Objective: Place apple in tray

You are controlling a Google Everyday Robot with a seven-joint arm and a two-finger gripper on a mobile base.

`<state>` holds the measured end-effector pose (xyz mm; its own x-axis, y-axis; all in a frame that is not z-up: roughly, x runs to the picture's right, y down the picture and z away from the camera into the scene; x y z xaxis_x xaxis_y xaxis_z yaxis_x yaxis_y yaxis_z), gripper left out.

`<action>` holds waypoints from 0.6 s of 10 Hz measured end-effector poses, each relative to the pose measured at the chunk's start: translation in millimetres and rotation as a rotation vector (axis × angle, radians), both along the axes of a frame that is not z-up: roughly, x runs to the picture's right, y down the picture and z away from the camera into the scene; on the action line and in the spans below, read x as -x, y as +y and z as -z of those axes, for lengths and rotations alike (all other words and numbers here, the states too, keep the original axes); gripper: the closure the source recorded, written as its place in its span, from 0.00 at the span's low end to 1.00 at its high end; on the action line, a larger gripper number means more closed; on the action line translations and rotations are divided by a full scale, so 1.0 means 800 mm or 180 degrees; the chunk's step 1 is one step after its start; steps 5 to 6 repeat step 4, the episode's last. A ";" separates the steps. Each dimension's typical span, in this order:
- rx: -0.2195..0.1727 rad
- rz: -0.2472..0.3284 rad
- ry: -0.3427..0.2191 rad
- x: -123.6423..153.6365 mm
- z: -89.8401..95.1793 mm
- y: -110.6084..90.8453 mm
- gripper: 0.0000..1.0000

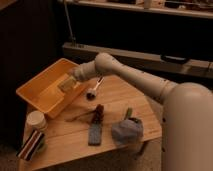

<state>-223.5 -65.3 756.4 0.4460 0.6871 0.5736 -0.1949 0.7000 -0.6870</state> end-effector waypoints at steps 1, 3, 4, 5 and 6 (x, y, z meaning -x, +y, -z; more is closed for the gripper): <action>-0.0023 0.0041 -0.0034 0.024 0.002 -0.007 0.20; -0.0043 0.0054 -0.0061 0.050 0.005 -0.016 0.20; -0.0042 0.0037 -0.0066 0.053 0.004 -0.016 0.20; -0.0042 0.0037 -0.0066 0.053 0.004 -0.016 0.20; -0.0042 0.0037 -0.0066 0.053 0.004 -0.016 0.20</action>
